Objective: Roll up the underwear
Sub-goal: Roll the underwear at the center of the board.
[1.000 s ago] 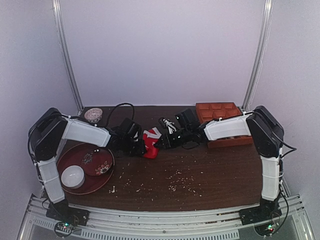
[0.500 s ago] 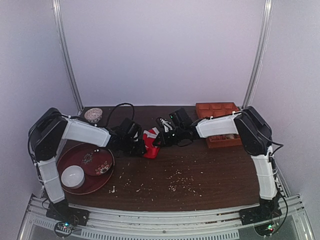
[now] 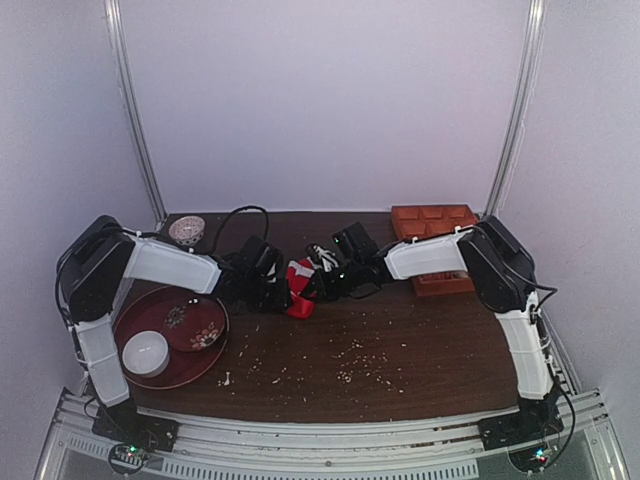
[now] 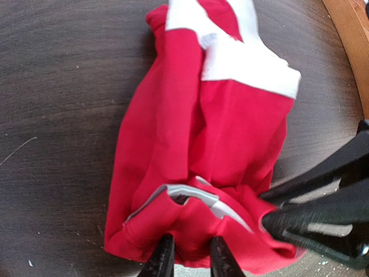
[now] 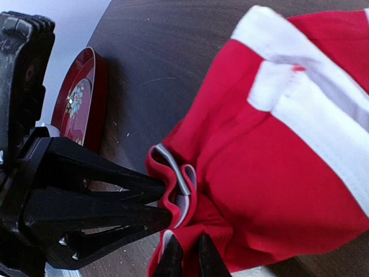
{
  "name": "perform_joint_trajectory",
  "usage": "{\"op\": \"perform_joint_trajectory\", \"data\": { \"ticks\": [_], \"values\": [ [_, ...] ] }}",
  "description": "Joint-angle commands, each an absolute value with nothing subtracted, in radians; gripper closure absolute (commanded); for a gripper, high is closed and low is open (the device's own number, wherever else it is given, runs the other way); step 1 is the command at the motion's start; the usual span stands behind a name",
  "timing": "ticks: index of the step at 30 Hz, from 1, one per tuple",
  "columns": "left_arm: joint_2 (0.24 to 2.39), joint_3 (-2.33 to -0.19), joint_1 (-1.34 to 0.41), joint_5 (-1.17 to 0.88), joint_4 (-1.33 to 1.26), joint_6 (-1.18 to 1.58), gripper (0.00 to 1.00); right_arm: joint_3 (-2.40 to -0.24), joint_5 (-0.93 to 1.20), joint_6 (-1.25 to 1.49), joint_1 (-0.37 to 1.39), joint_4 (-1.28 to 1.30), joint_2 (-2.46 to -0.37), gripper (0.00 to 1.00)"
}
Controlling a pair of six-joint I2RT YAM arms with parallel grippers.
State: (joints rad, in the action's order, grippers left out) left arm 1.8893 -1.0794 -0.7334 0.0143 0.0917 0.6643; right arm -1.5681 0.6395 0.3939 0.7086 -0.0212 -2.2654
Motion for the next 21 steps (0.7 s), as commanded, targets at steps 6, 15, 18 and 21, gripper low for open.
{"op": "perform_joint_trajectory", "data": {
  "ticks": [6, 15, 18, 21],
  "values": [
    [1.861, -1.075, -0.722, 0.014, 0.098, 0.67, 0.78, -1.667, 0.727, 0.433, 0.752, -0.042, -2.359, 0.91],
    [1.866, -1.075, -0.721, 0.011, 0.095, 0.675, 0.78, -1.63, 0.692, 0.384, 0.746, -0.024, -2.298, 0.78],
    [1.867, -1.075, -0.722, 0.011, 0.096, 0.678, 0.78, -1.586, 0.66, 0.331, 0.744, -0.007, -2.229, 0.75],
    [1.868, -1.075, -0.721, 0.008, 0.098, 0.681, 0.78, -1.53, 0.641, 0.291, 0.739, 0.001, -2.16, 0.72]
  ]
}}
